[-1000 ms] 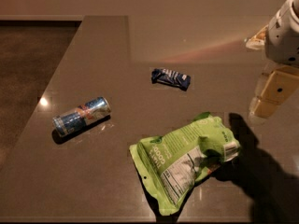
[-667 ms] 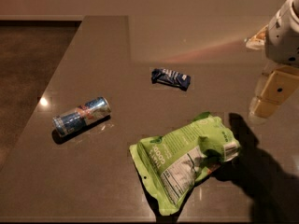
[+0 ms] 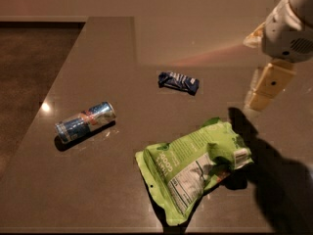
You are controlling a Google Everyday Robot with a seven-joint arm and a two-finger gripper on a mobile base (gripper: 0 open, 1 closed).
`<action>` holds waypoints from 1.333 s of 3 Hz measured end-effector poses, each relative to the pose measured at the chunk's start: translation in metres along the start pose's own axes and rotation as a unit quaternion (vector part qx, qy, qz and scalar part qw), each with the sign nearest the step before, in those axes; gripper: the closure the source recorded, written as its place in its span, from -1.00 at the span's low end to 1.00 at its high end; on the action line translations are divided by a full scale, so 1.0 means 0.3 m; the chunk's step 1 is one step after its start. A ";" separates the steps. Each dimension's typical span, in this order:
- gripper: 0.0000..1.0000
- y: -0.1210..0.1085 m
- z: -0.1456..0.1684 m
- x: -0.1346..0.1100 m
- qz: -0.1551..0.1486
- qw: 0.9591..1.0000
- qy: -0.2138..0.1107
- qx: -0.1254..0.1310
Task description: Move rxbar blueberry near green rice chip bag
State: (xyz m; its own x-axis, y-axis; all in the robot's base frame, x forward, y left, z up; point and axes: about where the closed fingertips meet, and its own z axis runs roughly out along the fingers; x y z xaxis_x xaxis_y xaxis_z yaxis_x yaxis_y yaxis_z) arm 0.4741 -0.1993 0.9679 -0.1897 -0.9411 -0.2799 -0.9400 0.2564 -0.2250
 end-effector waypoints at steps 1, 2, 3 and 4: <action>-1.00 -0.062 0.069 -0.041 0.001 1.000 -0.023 -0.006; -1.00 -0.146 0.155 -0.103 0.014 0.999 -0.040 -0.013; -1.00 -0.226 0.253 -0.165 0.032 0.998 -0.049 -0.021; -1.00 -0.282 0.401 -0.214 0.054 0.996 -0.050 -0.042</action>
Offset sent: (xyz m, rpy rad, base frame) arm 0.1045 0.0479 -0.0427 0.1442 0.0309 -0.0227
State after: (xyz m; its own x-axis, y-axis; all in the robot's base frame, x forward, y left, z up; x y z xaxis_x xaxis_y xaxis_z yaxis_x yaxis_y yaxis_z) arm 0.5999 -0.1340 0.8928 -0.2656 -0.8812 -0.3911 -0.9369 0.3317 -0.1109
